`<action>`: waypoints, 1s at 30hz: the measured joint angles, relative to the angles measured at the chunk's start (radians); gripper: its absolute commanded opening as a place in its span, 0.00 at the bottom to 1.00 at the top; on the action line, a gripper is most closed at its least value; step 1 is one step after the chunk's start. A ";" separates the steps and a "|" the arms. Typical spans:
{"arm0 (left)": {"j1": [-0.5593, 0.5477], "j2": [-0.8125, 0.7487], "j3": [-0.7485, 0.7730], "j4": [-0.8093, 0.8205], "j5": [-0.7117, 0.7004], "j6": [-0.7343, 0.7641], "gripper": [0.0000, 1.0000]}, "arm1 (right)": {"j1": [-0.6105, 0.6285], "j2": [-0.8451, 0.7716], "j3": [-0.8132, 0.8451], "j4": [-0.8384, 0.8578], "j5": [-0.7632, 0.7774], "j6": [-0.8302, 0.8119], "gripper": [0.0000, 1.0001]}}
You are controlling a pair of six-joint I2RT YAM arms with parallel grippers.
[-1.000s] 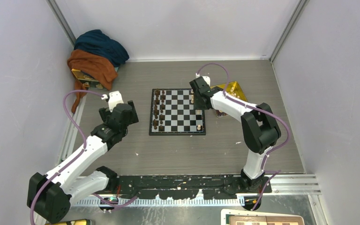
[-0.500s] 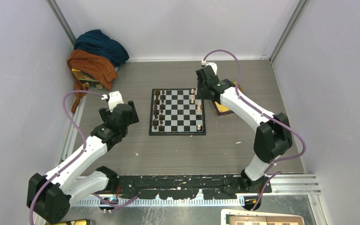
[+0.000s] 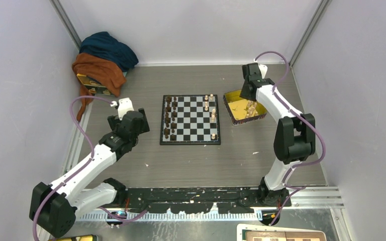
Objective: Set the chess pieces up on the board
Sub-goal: Pick up the chess piece from the storage box.
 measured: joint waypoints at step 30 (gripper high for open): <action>0.000 0.064 0.000 0.002 0.000 -0.005 1.00 | -0.124 0.222 0.069 0.028 -0.063 0.032 0.35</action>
